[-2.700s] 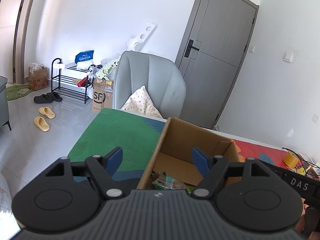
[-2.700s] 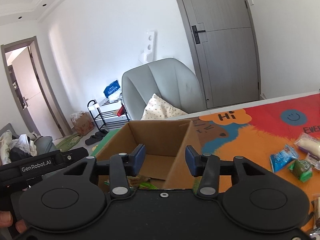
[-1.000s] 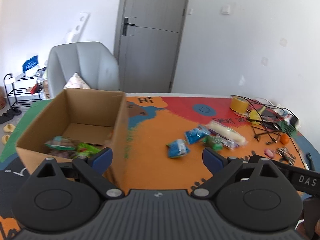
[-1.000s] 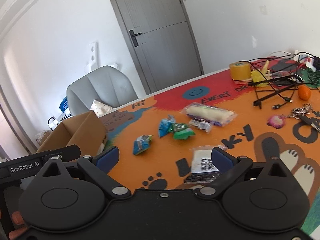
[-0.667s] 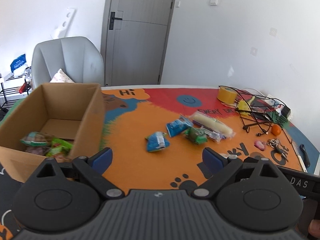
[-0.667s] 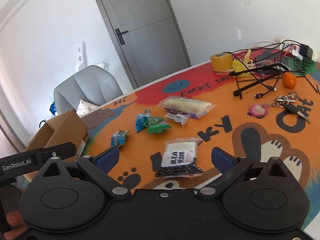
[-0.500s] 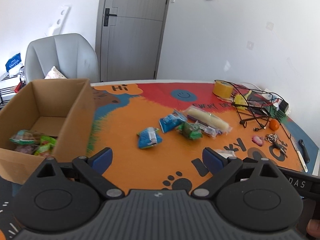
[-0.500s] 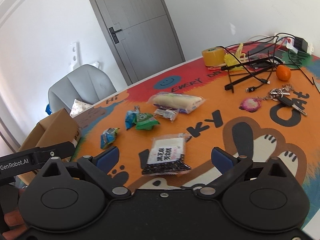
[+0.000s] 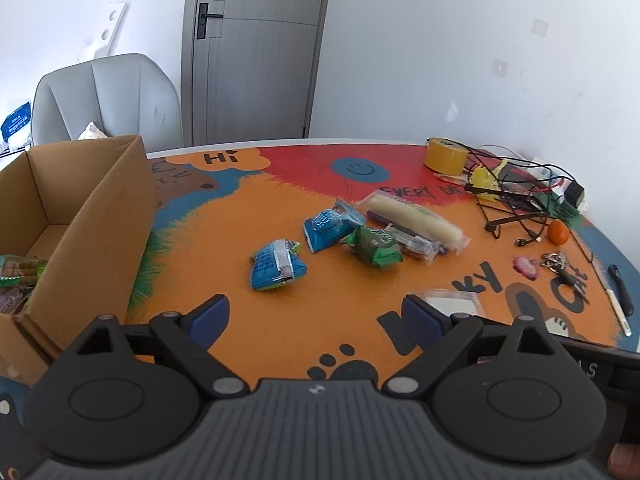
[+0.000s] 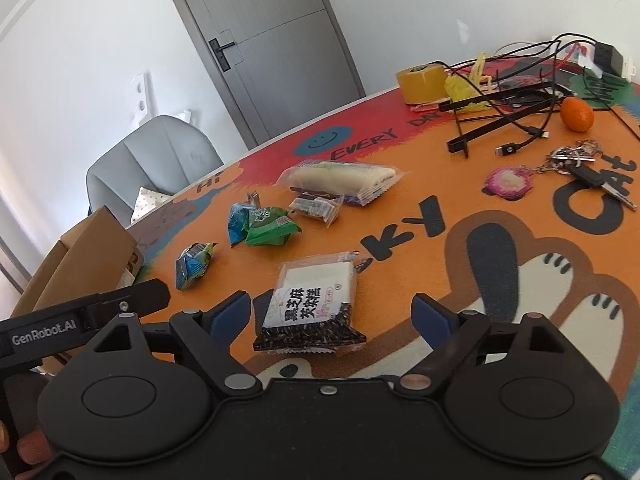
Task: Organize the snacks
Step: 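Grasp the blue packet with the left tool while the right tool grasps the white-labelled black sesame packet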
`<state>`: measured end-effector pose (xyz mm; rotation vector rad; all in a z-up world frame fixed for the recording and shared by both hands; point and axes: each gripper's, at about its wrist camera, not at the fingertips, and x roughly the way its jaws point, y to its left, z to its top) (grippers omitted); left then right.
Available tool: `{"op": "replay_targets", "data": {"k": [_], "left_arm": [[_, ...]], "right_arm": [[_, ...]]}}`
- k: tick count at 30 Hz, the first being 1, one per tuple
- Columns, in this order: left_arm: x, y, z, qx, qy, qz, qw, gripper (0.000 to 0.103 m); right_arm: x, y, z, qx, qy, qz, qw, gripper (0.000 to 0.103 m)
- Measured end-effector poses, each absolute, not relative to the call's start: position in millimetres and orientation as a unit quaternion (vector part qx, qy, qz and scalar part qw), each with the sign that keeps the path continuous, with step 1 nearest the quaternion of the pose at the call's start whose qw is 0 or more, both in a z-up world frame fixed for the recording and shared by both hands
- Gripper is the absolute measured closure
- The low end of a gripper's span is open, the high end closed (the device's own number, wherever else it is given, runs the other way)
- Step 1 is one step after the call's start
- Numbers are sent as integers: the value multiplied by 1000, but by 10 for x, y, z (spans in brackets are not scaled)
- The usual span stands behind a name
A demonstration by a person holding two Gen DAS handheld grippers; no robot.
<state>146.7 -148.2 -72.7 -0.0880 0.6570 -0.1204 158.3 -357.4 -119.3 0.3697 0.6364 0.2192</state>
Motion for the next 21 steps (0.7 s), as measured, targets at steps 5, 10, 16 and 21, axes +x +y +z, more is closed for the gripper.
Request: {"op": "replay_targets", "data": {"k": [5,10,16,21], "left_arm": [[1613,-1422,-788,-49,330,-43,942,12],[1735,-1397,-843,-49,336,-35,940,13],[1904,-1379,-897,-49,341,-27,938,13],[2048,-1335,-953,-55,347,-15,936,17]], "right_arm": [[1709,-3440,-1258,168,322,119,924,22],[1802,-3355,-1276,132,317,106,933,54],[1953,-3413,-1272,144,317,96,933,55],[2037,-3394,-1280,134,314,92,935,55]]}}
